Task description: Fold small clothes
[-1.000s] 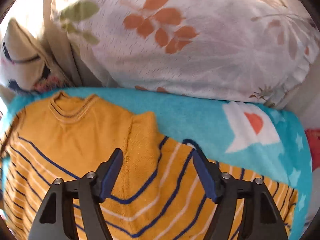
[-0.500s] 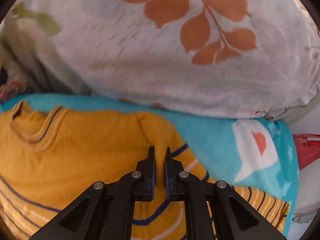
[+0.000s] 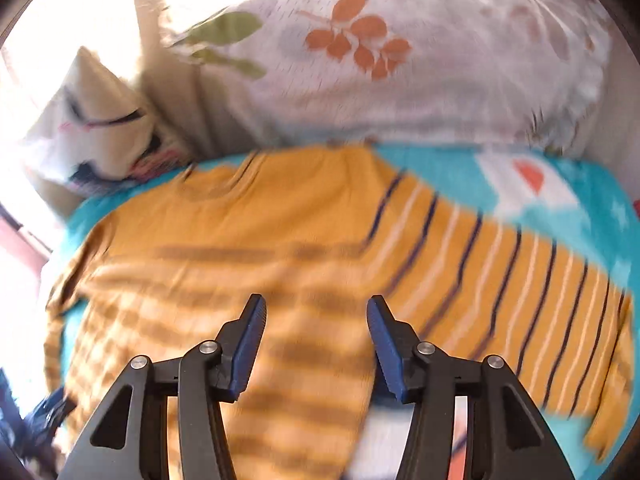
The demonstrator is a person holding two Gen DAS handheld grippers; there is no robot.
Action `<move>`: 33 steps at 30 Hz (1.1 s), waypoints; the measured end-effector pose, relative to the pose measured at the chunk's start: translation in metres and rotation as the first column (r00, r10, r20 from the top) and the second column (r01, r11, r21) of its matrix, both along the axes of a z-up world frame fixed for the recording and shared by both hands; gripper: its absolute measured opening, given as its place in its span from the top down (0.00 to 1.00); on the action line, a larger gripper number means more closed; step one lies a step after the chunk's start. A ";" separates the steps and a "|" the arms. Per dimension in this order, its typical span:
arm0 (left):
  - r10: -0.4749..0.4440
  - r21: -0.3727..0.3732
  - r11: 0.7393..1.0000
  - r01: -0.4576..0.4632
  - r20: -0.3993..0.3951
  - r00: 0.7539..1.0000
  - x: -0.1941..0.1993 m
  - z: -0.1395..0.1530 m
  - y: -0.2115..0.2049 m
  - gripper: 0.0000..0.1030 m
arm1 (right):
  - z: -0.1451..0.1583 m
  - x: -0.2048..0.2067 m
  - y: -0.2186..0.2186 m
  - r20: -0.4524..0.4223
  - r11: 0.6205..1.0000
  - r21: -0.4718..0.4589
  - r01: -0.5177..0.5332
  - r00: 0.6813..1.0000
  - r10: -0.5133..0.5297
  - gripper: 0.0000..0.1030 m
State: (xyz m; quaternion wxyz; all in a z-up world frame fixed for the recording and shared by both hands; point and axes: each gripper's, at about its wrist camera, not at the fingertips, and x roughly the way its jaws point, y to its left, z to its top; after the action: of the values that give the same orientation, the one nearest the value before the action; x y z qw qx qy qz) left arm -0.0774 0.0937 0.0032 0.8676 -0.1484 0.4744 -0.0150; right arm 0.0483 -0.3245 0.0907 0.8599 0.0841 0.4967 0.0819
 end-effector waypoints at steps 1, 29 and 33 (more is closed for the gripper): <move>-0.006 -0.004 1.000 0.006 0.000 1.000 -0.003 0.000 -0.004 0.26 | -0.003 -0.019 0.002 -0.016 1.000 0.029 -0.002 1.000 0.003 0.45; -0.044 -0.138 0.990 0.034 -0.069 0.997 -0.090 -0.001 -0.018 0.82 | -0.054 -0.259 -0.002 0.006 0.919 0.393 -0.017 1.000 0.016 0.82; -0.041 -0.087 0.995 0.043 0.025 0.999 -0.101 0.018 -0.010 0.59 | -0.045 -0.254 -0.063 0.039 0.891 0.425 0.163 0.979 -0.198 0.62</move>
State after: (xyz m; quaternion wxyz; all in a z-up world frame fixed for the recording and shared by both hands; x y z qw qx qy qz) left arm -0.1788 0.0840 0.0208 0.8653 -0.1759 0.4662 -0.0554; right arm -0.2058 -0.3876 0.0457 0.8452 0.3092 0.4220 0.1096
